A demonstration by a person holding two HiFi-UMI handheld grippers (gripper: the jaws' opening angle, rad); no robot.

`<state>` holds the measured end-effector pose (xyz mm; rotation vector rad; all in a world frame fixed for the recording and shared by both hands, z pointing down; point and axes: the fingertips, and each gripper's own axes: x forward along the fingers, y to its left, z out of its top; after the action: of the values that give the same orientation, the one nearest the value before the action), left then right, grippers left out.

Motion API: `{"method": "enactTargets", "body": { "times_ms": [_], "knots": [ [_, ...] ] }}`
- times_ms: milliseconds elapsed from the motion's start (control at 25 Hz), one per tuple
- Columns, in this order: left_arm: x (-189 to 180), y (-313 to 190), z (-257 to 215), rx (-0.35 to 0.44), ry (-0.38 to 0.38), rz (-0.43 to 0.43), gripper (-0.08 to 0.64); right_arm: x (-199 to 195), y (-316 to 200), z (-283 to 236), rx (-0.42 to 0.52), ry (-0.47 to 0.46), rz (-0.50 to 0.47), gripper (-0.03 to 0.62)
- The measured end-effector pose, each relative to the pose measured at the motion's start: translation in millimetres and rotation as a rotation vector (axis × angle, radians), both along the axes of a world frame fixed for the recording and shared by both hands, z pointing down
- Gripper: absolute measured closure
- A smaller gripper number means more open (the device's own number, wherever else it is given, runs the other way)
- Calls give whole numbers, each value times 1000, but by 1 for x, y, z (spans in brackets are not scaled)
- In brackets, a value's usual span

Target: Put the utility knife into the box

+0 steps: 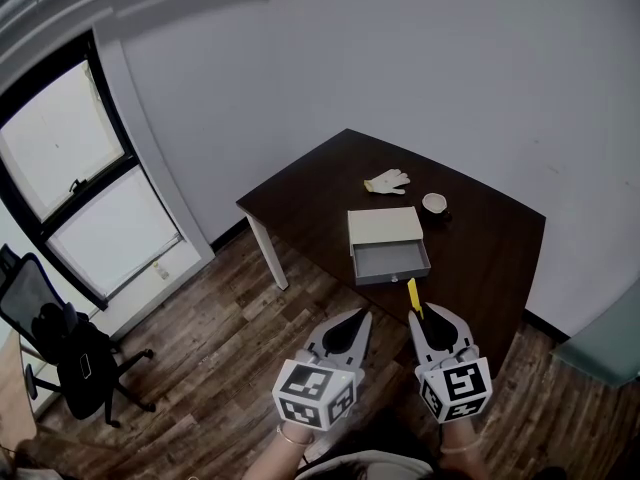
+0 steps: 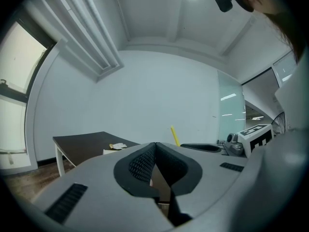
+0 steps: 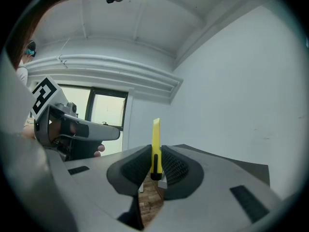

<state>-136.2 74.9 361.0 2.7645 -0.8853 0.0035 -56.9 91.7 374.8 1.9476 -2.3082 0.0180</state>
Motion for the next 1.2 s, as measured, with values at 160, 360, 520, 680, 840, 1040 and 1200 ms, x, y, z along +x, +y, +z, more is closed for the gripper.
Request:
{"method": "enactTargets", "body": {
  "times_ms": [160,360,520,680,840,1040,1200],
  "knots": [
    [3,-9,3,-5,0,1,543,2,-9,3,-13,10,2,525],
    [12,-23,7,-5,-4,-3,543,12,-25,6,-9,-4,2,525],
    [19,-42,11,-8,-4,-14,543,20,-45,10,-13,-8,-12,525],
    [30,-63,10,-4,-7,-24,543,30,-64,12,-17,-17,-22,525],
    [45,-86,12,-8,-9,-29,543,42,-88,16,-31,-20,-41,523],
    [69,-113,11,-7,-9,-27,543,61,-116,15,-39,-20,-61,523],
    [91,-135,10,-4,-9,-33,543,83,-137,16,-52,-13,-73,523]
  ]
}}
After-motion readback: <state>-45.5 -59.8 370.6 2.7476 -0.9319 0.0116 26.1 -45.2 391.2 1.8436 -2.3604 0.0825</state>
